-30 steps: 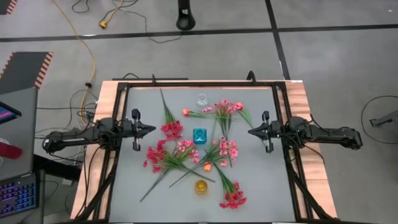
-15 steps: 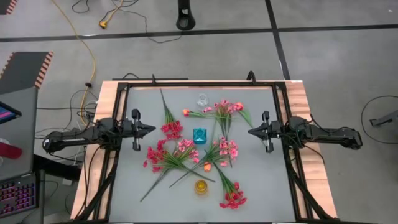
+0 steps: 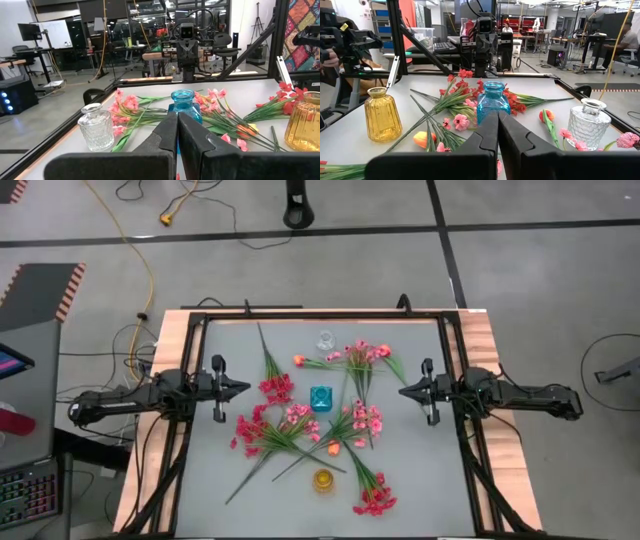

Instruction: Sort flowers into vase by color

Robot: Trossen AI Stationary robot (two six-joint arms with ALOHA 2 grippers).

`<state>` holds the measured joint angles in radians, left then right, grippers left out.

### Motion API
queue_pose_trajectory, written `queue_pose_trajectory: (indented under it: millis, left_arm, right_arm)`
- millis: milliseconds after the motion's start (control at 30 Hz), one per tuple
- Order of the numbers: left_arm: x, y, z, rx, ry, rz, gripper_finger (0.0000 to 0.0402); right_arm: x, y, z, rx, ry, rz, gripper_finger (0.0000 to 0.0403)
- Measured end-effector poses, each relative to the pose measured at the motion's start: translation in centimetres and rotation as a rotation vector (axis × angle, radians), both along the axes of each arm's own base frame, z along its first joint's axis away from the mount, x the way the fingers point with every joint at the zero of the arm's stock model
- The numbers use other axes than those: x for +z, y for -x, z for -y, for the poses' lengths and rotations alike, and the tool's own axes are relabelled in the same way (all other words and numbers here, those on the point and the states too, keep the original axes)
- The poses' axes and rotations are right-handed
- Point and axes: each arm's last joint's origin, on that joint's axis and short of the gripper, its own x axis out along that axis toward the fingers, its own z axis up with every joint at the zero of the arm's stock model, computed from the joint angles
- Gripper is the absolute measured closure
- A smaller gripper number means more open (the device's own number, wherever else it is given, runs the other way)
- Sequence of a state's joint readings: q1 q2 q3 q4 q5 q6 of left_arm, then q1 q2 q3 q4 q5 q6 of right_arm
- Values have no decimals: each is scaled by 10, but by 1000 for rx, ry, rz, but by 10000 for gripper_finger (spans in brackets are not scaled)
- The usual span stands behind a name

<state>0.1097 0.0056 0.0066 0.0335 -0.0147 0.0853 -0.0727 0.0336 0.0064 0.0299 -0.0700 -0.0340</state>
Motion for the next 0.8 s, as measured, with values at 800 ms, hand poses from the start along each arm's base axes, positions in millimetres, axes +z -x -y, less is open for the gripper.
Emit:
queue_pose_trajectory:
  millis: [800]
  left_arm:
    - [10,1,-2,69,61,113,372]
  right_arm:
    - [0,0,0,0,0,0,365]
